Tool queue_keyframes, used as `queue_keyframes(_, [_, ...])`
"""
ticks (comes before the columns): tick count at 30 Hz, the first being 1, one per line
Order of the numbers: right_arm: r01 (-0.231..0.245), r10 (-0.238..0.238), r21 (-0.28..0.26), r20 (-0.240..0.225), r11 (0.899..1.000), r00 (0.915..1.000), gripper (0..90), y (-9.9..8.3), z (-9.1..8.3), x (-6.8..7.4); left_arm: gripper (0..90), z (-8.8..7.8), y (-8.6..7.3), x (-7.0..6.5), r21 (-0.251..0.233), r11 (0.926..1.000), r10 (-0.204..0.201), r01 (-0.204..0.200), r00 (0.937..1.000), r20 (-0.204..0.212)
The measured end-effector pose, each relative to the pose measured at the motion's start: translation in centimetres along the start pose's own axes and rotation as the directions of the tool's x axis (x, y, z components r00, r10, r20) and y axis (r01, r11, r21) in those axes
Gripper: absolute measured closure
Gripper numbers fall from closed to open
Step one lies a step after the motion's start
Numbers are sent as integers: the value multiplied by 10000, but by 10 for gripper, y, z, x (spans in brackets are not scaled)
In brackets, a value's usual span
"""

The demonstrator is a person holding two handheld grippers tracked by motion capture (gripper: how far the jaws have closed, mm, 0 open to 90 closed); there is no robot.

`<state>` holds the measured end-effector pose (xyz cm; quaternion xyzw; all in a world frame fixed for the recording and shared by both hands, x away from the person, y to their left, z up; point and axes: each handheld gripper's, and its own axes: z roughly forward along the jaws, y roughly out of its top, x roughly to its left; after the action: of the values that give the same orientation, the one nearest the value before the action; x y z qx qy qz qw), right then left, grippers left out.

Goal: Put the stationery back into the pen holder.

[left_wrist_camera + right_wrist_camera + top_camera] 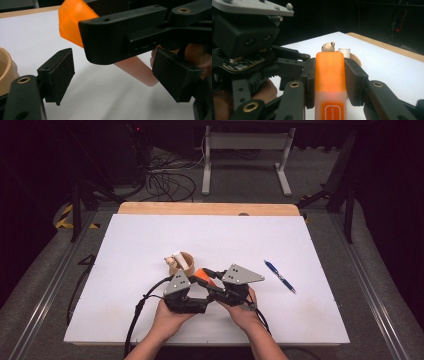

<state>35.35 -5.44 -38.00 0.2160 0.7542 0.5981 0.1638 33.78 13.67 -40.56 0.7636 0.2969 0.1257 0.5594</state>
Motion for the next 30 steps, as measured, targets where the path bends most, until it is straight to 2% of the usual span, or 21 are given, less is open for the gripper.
queue_keyframes(11, [-28,34,-545,114,9985,9999,655,2,-3,2,252,-1,0,1,-68,10000,29,-29,10000,8])
queue_keyframes(23, [18,8,-864,302,9963,9995,654,2,-5,3,505,-3,1,1,30,9996,290,-290,9996,4])
queue_keyframes(25, [46,-14,-904,351,9959,9994,654,2,-6,3,533,-3,0,1,62,9999,157,-157,9999,14])
queue_keyframes(30, [59,-16,-976,442,9952,9990,653,2,-7,3,618,-4,1,2,143,9998,134,-133,9999,-14])
